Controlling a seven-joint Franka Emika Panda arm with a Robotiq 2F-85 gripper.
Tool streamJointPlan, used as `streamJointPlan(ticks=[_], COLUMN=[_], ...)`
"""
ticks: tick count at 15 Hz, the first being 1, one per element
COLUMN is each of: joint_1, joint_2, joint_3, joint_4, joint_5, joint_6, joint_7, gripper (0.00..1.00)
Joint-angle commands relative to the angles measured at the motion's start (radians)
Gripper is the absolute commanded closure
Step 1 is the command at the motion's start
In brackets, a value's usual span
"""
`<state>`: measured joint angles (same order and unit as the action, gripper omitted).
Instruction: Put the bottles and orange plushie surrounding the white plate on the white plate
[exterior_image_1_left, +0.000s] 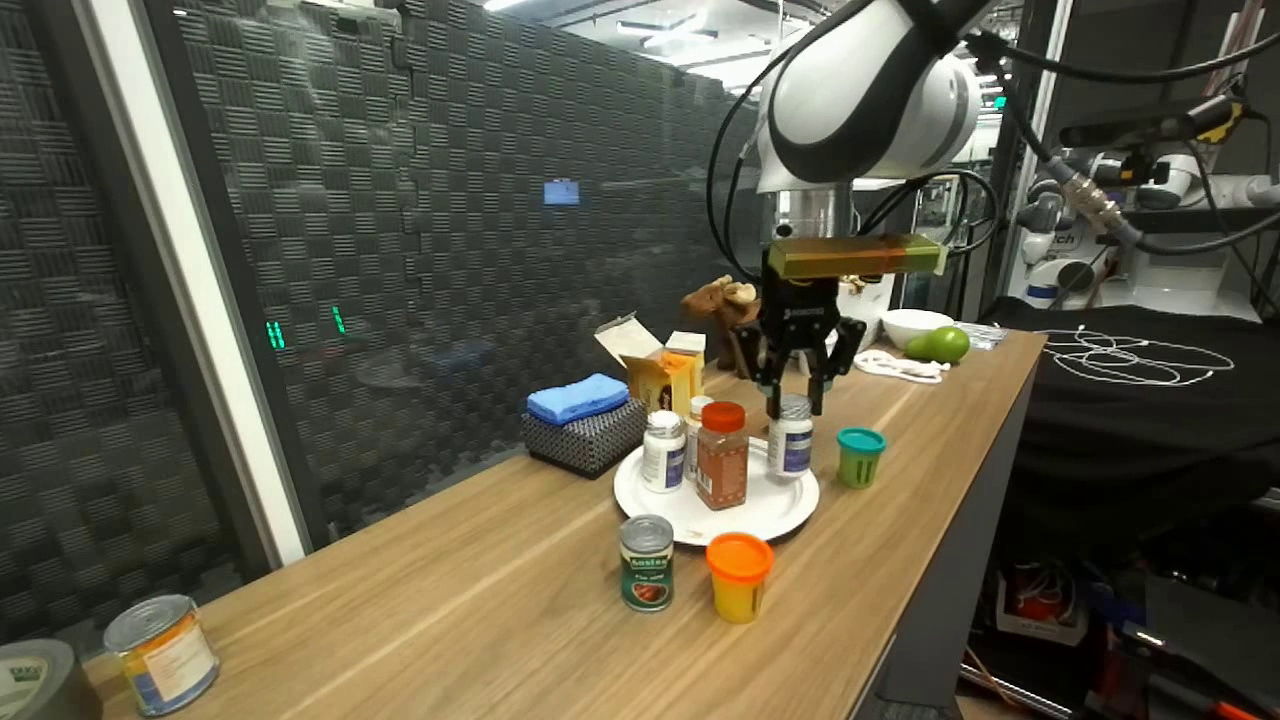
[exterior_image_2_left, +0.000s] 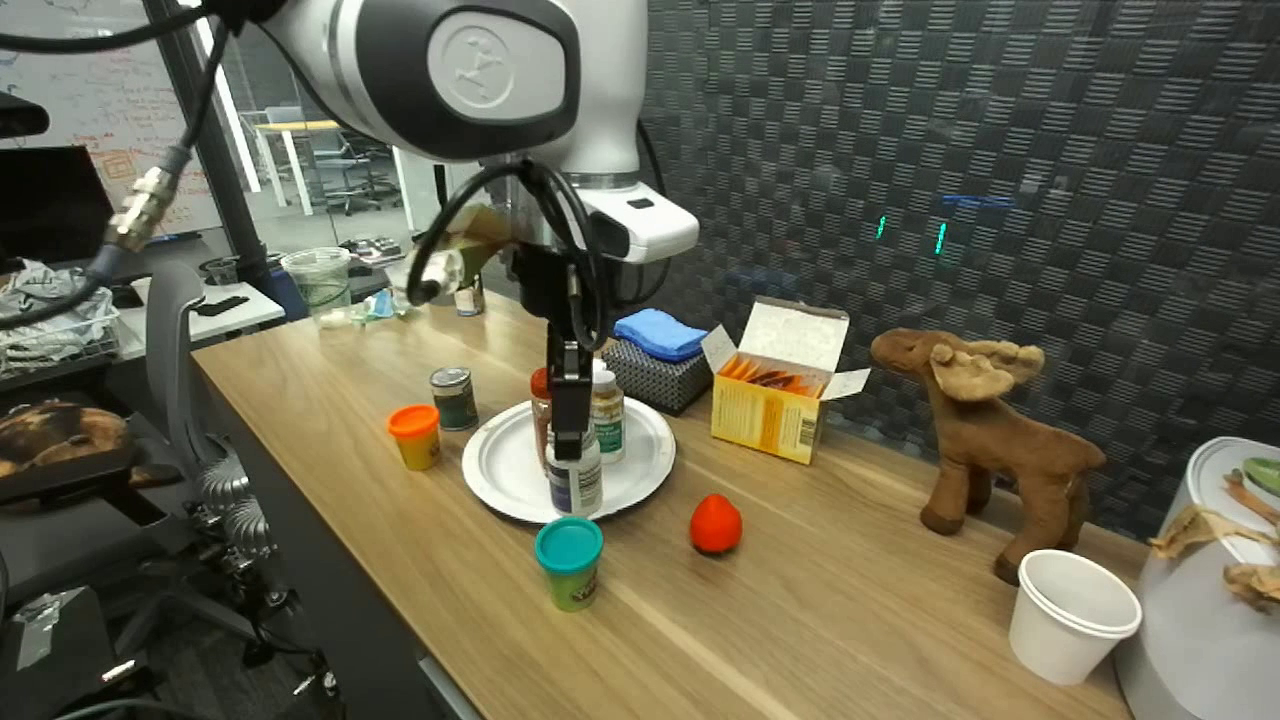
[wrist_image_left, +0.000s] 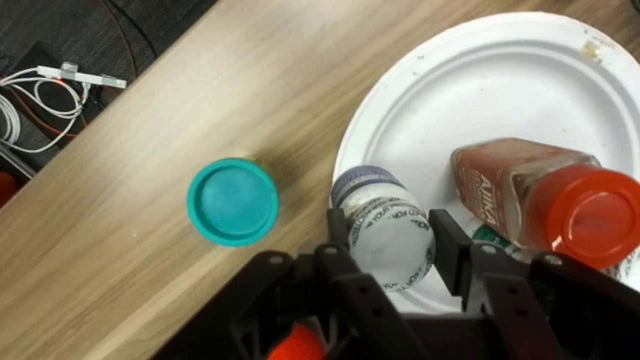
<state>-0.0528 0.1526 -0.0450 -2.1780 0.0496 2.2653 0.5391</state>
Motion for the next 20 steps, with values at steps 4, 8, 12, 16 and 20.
streamJointPlan(ticks=[4, 8, 12, 16, 20], joint_1=[0.005, 0.018, 0.033, 0.057, 0.079], joint_2=[0.082, 0.128, 0.173, 0.181, 0.125], joint_3=[-0.007, -0.010, -0.010, -0.025, -0.037], joint_4=[0.140, 0.181, 0.221, 0.240, 0.223], joint_5=[0.134, 0.123, 0.113, 0.046, -0.031], joint_6=[-0.014, -0.025, -0.039, -0.063, -0.070], joint_7=[-0.050, -0.041, -0.039, -0.016, 0.002], gripper=[0.81, 0.81, 0.81, 0.81, 0.23])
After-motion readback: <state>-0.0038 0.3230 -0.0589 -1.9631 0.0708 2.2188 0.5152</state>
